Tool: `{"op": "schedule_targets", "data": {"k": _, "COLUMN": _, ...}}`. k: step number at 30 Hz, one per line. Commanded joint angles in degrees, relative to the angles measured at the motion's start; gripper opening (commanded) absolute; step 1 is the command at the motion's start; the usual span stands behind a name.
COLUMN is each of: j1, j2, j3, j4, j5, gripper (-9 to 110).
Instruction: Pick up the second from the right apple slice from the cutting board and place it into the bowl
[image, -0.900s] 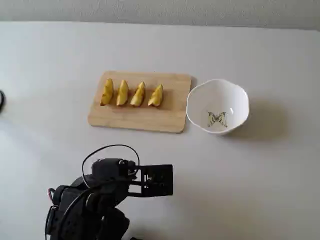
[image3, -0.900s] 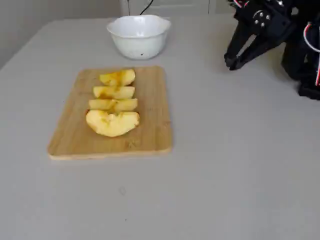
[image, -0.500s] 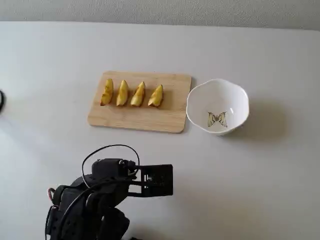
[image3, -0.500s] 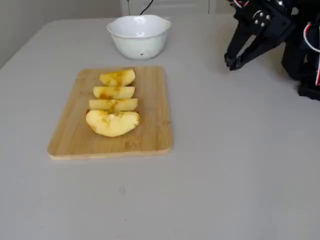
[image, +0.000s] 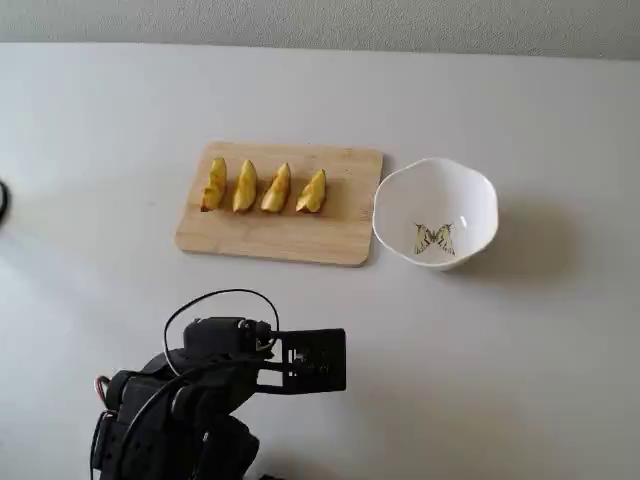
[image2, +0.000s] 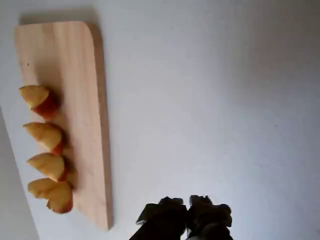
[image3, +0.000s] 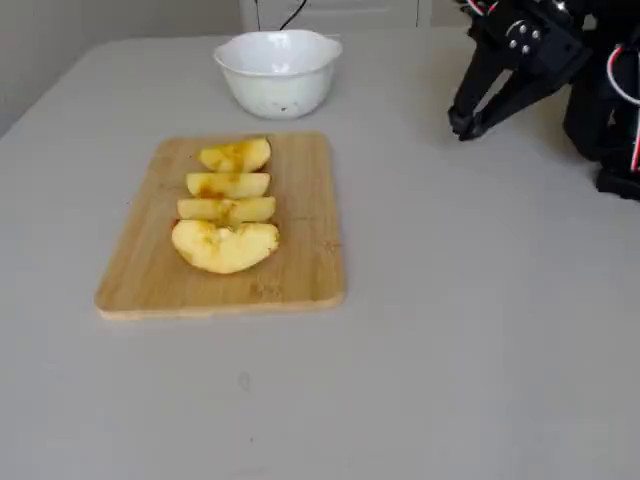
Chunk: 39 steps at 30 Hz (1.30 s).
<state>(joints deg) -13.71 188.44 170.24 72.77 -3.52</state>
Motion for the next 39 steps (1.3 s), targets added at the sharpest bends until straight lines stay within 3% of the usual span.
{"op": "schedule_targets", "data": {"k": 1, "j1": -0.3, "j2": 0.2, "j3": 0.0, "j4": 1.2, "j5": -0.8, "gripper": 0}}
{"op": "schedule_targets", "data": {"k": 30, "j1": -3.2, "j2": 0.3, "j3": 0.0, "j4": 1.1, "j5": -2.8, "gripper": 0}}
{"op": "schedule_targets", "data": {"k": 32, "j1": -2.5, "j2": 0.3, "j3": 0.9, "j4": -3.6, "j5": -2.9, "gripper": 0}}
{"op": "schedule_targets", "data": {"k": 39, "j1": -0.8, "j2": 0.3, "j3": -3.9, "j4": -5.9, "j5": -27.8, "gripper": 1}}
